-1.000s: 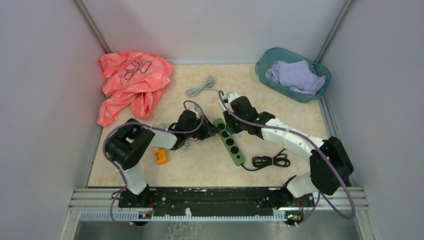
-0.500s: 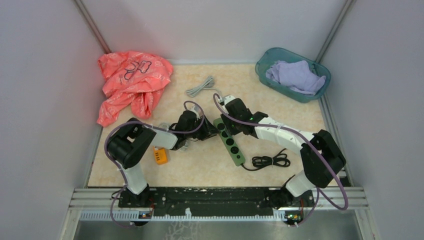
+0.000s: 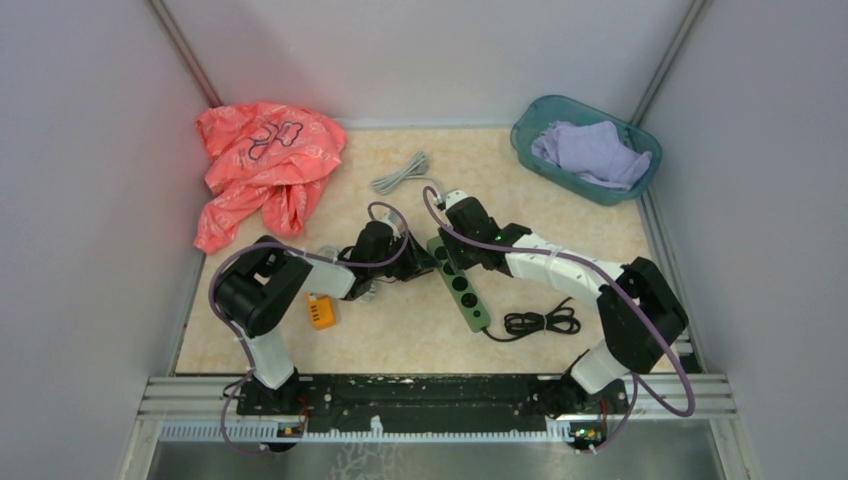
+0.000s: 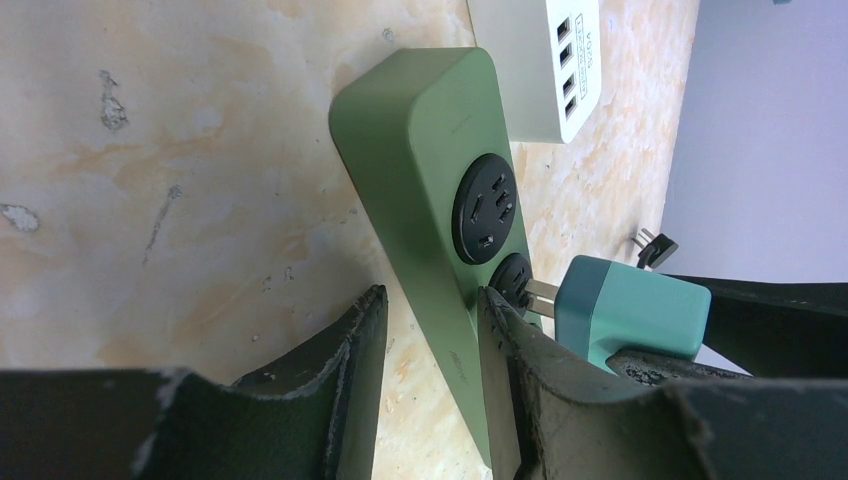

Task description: Insert the plug

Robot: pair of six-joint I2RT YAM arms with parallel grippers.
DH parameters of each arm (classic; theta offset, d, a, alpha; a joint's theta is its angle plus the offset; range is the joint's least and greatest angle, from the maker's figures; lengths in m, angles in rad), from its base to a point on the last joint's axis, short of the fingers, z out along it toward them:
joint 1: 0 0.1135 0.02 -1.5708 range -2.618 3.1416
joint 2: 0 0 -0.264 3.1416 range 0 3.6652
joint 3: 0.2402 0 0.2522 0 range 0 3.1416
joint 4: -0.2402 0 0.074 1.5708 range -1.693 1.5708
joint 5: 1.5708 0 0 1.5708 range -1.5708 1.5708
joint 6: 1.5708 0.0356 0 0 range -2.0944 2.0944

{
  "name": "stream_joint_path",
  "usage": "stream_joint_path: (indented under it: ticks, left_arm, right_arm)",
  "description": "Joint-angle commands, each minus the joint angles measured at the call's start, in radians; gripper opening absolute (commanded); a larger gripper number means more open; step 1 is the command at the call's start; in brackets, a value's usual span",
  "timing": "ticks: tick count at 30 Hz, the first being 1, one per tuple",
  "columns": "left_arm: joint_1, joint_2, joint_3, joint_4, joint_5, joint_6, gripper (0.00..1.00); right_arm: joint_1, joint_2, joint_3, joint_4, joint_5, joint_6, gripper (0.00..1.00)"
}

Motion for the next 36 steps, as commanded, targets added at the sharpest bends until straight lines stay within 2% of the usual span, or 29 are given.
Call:
stream_joint_path:
  ticks: [1, 16, 27, 36]
  left_arm:
    - [0.005, 0.017, 0.006, 0.005, 0.014, 0.003, 0.44]
    - [0.005, 0.016, 0.008, -0.001, 0.010, 0.006, 0.44]
    - [0.005, 0.022, 0.009, -0.001, 0.012, 0.002, 0.45]
    - [0.005, 0.025, 0.008, -0.003, 0.011, 0.001, 0.44]
  right_arm:
    - [0.014, 0.013, 0.051, 0.037, 0.029, 0.012, 0.00]
    - [0.021, 0.068, 0.053, -0.022, 0.027, 0.010, 0.00]
    - [0.056, 0.152, 0.010, -0.095, 0.113, -0.011, 0.00]
    - [0.055, 0.148, -0.068, -0.093, 0.157, 0.008, 0.00]
